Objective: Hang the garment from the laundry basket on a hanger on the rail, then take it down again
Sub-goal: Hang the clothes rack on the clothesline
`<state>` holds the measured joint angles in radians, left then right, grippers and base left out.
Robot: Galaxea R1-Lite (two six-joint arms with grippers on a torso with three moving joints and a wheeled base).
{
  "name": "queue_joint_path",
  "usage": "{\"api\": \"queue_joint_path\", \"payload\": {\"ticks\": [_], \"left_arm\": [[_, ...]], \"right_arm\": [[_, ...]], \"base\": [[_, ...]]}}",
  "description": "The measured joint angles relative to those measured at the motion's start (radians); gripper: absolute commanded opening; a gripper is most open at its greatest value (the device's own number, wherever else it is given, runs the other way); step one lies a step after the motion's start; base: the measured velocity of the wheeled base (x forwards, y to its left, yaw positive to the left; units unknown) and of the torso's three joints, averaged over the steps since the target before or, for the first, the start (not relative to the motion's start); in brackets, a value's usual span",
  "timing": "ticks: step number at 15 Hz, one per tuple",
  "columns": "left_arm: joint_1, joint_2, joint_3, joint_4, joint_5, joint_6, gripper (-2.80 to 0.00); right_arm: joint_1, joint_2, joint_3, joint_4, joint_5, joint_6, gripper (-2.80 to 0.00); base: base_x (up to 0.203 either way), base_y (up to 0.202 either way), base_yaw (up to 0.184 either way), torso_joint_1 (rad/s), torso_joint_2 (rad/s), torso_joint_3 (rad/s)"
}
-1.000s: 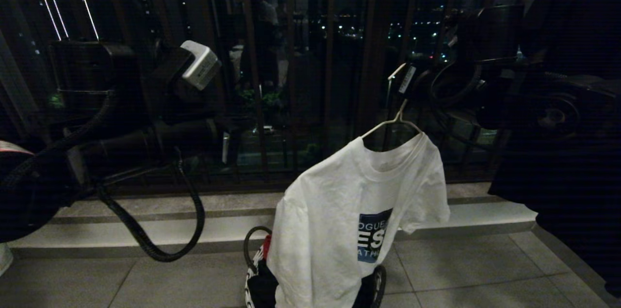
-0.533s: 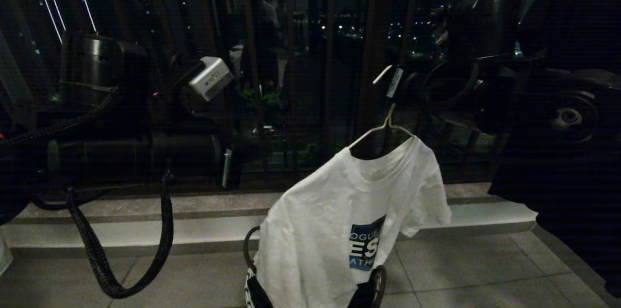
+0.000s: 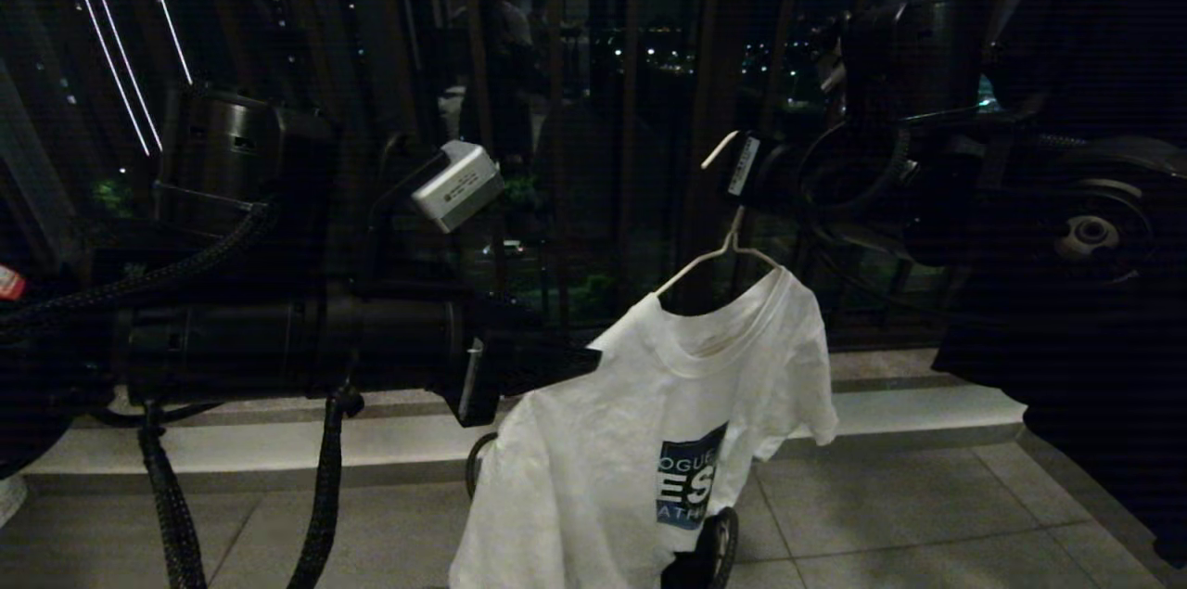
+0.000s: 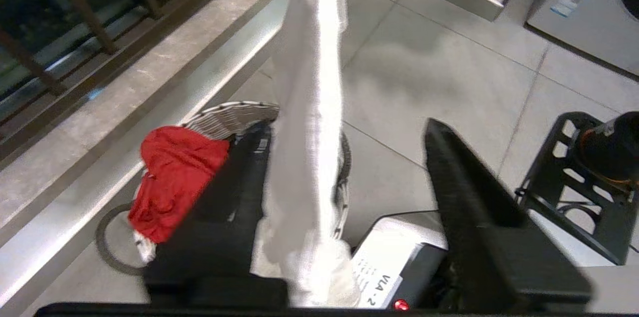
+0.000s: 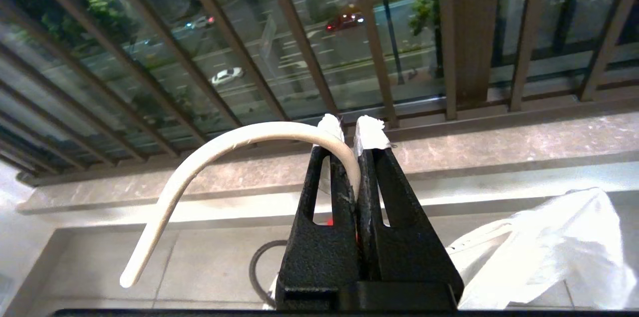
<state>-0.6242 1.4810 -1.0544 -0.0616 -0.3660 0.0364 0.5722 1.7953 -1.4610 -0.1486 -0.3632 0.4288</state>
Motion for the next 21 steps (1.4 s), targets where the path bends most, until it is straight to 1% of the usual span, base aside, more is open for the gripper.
{"api": "queue_joint_path", "payload": {"ticks": [2,6,10,12,14,17,21], "left_arm": [[-0.024,0.016,-0.012,0.016,0.003,0.004,0.0],[-0.035,0.062,-0.061,0.021,0.006,0.013,0.0],[-0.029,0.12,-0.085,0.018,0.035,0.078,0.0],[-0.029,0.148,-0.089,0.014,0.045,0.093,0.0],[-0.028,0.176,-0.091,0.008,0.06,0.094,0.0],[-0.026,0.205,-0.095,0.006,0.065,0.094,0.0],[-0.003,0.222,-0.097,0.006,0.069,0.088,0.0]], "right_arm": [[0.011,0.0,0.001,0.0,0.0,0.0,-2.8],[0.023,-0.001,0.007,0.0,0.0,0.0,-2.8],[0.027,-0.012,0.011,0.0,0.0,0.0,-2.8],[0.027,-0.016,0.012,0.0,0.0,0.0,-2.8],[0.027,-0.019,0.013,0.0,0.0,0.0,-2.8],[0.027,-0.021,0.013,0.0,0.0,-0.002,-2.8],[0.029,-0.022,0.014,0.0,0.0,-0.003,-2.8]], "base": [[0.0,0.0,0.0,0.0,0.0,0.0],[0.0,0.0,0.0,0.0,0.0,0.0],[0.0,0.0,0.0,0.0,0.0,0.0],[0.0,0.0,0.0,0.0,0.0,0.0],[0.0,0.0,0.0,0.0,0.0,0.0],[0.0,0.0,0.0,0.0,0.0,0.0],[0.0,0.0,0.0,0.0,0.0,0.0]]}}
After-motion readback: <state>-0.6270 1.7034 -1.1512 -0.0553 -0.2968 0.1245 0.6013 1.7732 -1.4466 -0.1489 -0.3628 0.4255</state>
